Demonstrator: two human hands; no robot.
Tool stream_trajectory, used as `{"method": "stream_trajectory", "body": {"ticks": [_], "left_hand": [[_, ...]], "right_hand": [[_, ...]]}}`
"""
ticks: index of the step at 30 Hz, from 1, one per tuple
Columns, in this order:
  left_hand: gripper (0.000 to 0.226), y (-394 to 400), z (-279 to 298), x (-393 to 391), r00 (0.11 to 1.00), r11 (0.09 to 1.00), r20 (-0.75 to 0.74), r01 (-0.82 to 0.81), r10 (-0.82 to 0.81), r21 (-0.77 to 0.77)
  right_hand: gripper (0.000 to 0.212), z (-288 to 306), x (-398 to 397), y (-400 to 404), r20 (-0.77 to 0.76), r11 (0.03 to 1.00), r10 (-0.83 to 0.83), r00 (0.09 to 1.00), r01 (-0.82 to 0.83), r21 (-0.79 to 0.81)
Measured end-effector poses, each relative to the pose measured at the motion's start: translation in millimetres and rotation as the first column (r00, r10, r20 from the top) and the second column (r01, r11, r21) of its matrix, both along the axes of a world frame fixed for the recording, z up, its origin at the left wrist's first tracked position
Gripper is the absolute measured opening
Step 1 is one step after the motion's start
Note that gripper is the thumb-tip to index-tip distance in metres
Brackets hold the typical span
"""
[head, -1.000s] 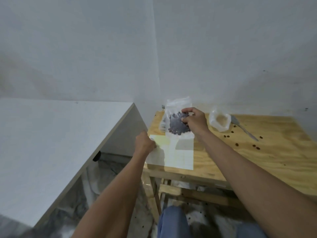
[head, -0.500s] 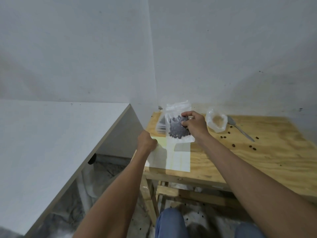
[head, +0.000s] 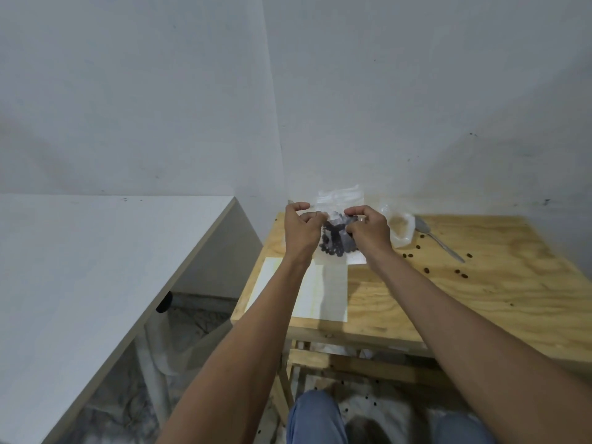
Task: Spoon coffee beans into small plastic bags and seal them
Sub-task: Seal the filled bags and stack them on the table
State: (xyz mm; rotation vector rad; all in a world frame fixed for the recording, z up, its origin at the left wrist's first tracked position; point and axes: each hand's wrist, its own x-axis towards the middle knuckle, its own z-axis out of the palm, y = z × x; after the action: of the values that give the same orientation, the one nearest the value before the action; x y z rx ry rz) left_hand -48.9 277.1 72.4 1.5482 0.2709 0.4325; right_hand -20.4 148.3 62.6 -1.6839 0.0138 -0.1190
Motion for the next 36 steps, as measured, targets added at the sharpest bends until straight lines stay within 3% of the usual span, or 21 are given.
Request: {"method": "stream_trajectory", "body": {"ticks": [6, 10, 15, 19, 22, 28, 34, 36], "left_hand": [[0.038, -10, -7, -4, 1.000, 0.999, 0.022, -0.022, 0.021, 0.039], [0.039, -17, -9, -4, 0.997, 0.995, 0.035, -0.071, 0.068, 0.075], [0.036, -20, -13, -2, 0.987, 0.943, 0.087, -0.154, 0.134, 0.294], [0.010, -19, -10, -2, 1.000, 0.998, 0.020, 0.009, -0.010, 0.061], [0.008, -21, -14, -1, 1.000, 1.000, -0.004, 0.007, -0.007, -0.025], [0.014, -25, -31, 7, 1.000, 0.999, -0.001, -0.024, 0.024, 0.037], [0.021, -5, -43, 12, 1.000, 1.000, 0.022, -0.003, 0.003, 0.010], [0.028, 3, -49, 15, 0.999, 0.999, 0.026, -0.027, 0.026, 0.047]], "right_hand": [[0.011, -1, -1, -6, 0.036, 0.996, 0.022, 0.999, -0.025, 0.082], [0.022, -3, 0, -7, 0.091, 0.998, -0.005, 0.996, 0.000, 0.055], [0.021, -4, 1, -9, 0.101, 0.999, -0.032, 0.994, 0.028, 0.036], [0.016, -6, 1, -8, 0.135, 1.000, -0.025, 0.991, 0.024, 0.006], [0.014, -8, 1, -6, 0.146, 0.998, -0.045, 0.988, 0.052, -0.043], [0.024, -15, 4, -2, 0.106, 0.996, -0.069, 0.992, 0.074, -0.050], [0.027, -23, 21, -8, 0.046, 0.981, 0.107, 0.993, -0.098, -0.169], [0.028, -25, 30, -8, 0.048, 0.984, 0.076, 0.996, -0.068, -0.167]]}}
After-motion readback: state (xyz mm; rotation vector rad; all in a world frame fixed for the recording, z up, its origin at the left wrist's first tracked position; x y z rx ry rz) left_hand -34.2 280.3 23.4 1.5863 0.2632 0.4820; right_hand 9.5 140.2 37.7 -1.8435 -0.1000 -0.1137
